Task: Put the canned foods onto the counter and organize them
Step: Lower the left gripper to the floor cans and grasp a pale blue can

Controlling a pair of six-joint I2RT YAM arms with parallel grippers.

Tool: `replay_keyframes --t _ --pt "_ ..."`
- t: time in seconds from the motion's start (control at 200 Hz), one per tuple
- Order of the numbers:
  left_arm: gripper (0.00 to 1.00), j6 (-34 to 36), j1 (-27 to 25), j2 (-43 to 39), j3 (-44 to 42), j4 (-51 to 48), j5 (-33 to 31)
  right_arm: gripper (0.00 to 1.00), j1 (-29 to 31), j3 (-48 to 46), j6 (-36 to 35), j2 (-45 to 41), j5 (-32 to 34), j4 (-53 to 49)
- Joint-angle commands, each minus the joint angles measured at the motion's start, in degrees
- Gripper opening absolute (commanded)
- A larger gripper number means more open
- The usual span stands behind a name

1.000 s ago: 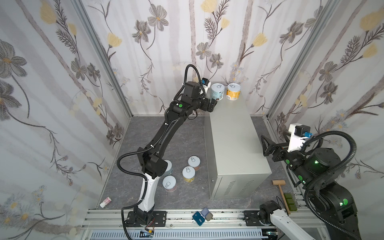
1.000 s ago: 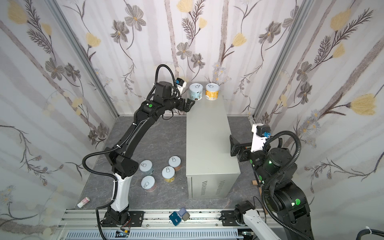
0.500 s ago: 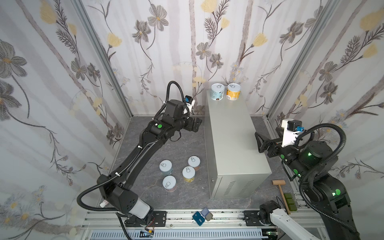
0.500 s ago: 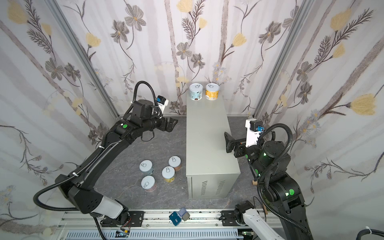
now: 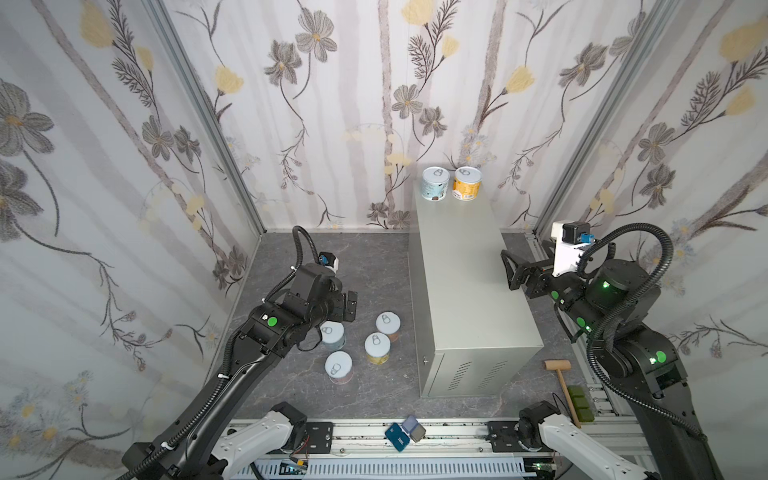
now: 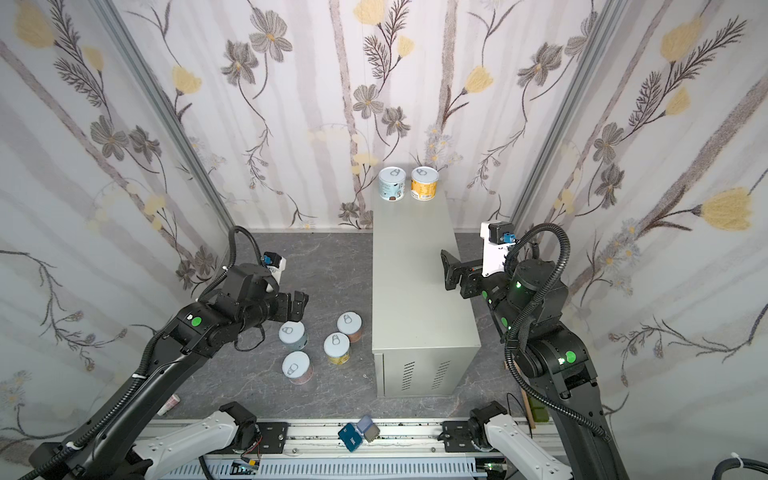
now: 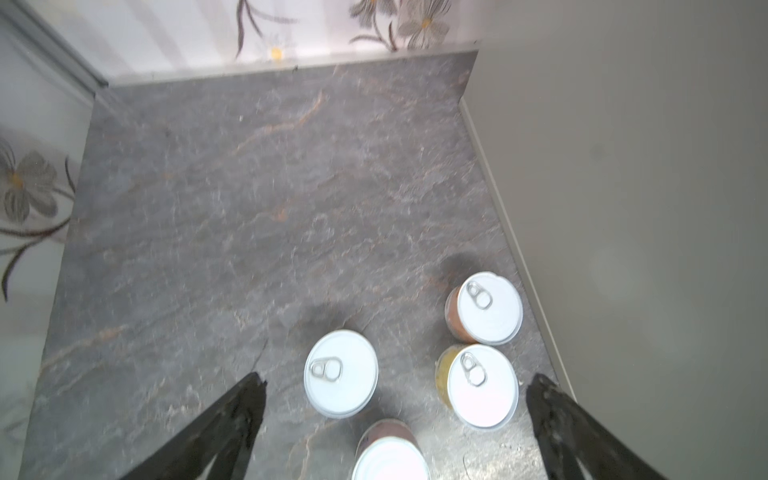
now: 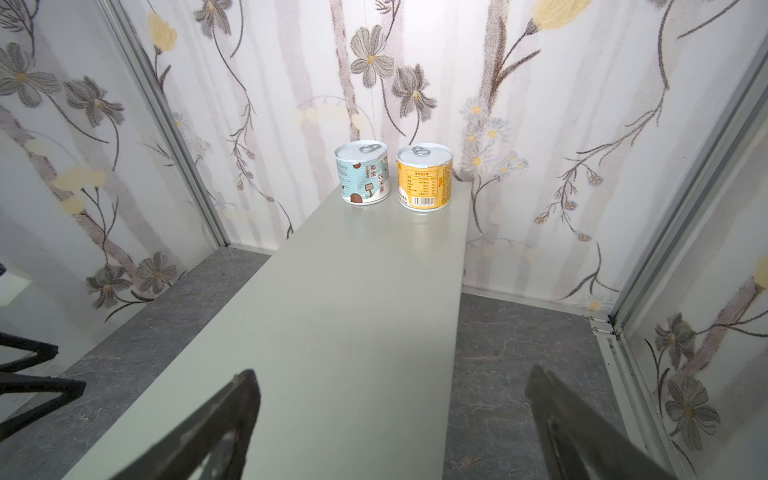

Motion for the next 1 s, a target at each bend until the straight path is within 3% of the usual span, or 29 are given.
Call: replay_keyframes --t 0.0,0.225,0.325,0.52,0.789,0.999 --pt "1.0 -7.46 -0.05 -0.41 -3.18 -3.15 -2.45 1.0 0.08 -0.21 1.0 0.49 -2.35 2.85" --pt "1.0 -15.14 0.67 5.94 -8.17 -4.64 -5.96 1.0 0.06 -1.73 1.48 -0.8 -2.71 2.68" --pt "1.0 -16.3 1.61 8.88 -10.03 -2.15 -4.06 1.0 0.06 -1.86 1.44 -0.85 -3.75 1.57" --pt "1.0 -17.33 4.77 13.74 -14.88 5.69 0.58 1.0 0.38 -3.0 0.3 -1.94 -6.38 1.66" --pt "0.96 -15.96 7.09 21.1 -20.03 18.36 1.17 1.0 1.33 -5.36 -0.19 -3.41 -7.88 2.76" --pt "0.87 -15.66 7.65 24.56 -19.8 20.4 -2.03 1.0 1.36 -6.75 0.88 -5.44 -8.98 6.61"
